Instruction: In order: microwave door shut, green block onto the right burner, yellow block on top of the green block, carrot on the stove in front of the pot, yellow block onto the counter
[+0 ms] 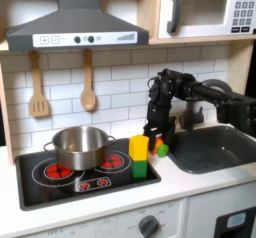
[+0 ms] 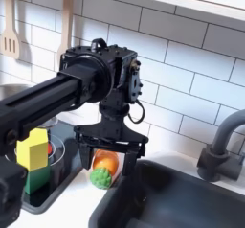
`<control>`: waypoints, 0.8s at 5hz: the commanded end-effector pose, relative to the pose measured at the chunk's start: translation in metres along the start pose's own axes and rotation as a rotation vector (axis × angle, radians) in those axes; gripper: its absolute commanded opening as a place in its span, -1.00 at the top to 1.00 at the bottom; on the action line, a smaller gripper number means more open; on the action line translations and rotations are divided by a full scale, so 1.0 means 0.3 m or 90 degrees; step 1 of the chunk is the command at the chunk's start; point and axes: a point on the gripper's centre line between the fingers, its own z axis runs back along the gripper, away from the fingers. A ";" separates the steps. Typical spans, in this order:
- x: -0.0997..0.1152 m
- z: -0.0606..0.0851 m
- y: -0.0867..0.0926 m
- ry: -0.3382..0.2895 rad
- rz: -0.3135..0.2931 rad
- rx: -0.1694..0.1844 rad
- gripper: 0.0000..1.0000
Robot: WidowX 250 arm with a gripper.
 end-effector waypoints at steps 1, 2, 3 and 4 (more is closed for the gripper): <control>0.013 -0.029 0.037 0.019 0.012 0.006 -1.00; 0.014 -0.043 0.048 0.026 0.016 0.011 -0.49; 0.014 -0.032 0.039 0.021 0.010 0.006 1.00; 0.008 -0.033 0.032 0.023 0.006 0.005 1.00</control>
